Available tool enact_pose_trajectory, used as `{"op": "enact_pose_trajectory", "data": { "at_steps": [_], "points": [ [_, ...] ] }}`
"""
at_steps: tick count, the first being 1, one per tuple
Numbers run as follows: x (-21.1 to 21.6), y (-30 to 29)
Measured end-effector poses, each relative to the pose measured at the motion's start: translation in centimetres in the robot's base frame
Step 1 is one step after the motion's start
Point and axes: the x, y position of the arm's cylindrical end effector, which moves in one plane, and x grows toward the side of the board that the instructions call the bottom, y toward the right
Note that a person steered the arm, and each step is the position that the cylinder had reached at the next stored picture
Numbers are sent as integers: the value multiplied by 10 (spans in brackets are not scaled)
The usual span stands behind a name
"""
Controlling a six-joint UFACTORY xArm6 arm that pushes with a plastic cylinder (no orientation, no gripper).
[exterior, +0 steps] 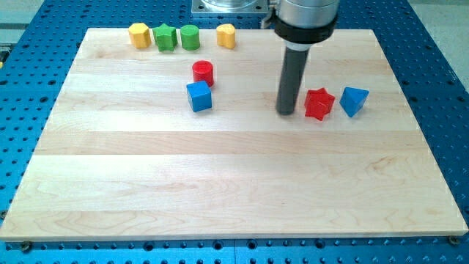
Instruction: Push the red blocks and cube close to the triangle
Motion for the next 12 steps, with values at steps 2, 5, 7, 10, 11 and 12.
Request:
{"op": "enact_pose_trajectory", "data": {
  "at_steps": [2, 5, 7, 10, 11, 12],
  "points": [
    [56, -234],
    [-26, 5],
    [-67, 24],
    [-71, -8],
    [-11, -107],
    [-28, -207]
  ]
}}
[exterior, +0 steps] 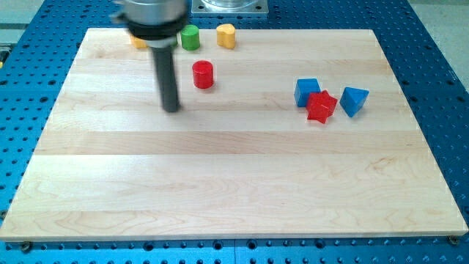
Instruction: Push the red blocks and cube close to the triangle
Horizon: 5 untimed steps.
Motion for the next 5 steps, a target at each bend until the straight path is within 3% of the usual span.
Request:
{"op": "enact_pose_trajectory", "data": {
  "at_steps": [1, 3, 4, 5],
  "points": [
    [-58, 28],
    [-61, 171],
    [-61, 113],
    [-32, 164]
  ]
}}
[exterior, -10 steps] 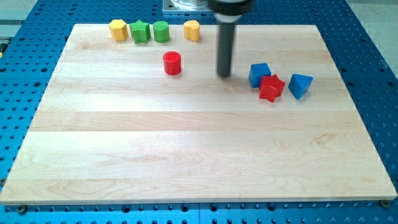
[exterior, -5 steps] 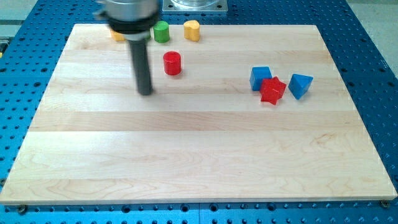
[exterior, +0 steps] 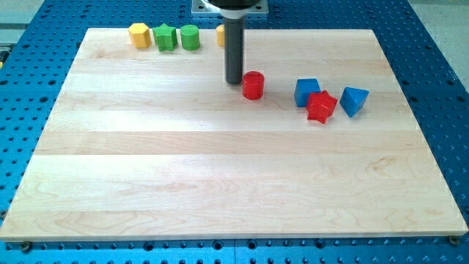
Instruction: Push the red blocks and cube close to the triangle
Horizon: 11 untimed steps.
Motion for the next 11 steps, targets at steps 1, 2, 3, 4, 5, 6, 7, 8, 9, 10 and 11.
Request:
{"op": "enact_pose_trajectory", "data": {
  "at_steps": [1, 2, 3, 4, 5, 6, 7, 8, 9, 10, 11],
  "points": [
    [-1, 31],
    [-9, -37],
    [7, -22],
    [4, 5],
    [0, 7],
    [0, 6],
    [0, 5],
    [0, 5],
    [15, -2],
    [38, -26],
    [44, -28]
  ]
}}
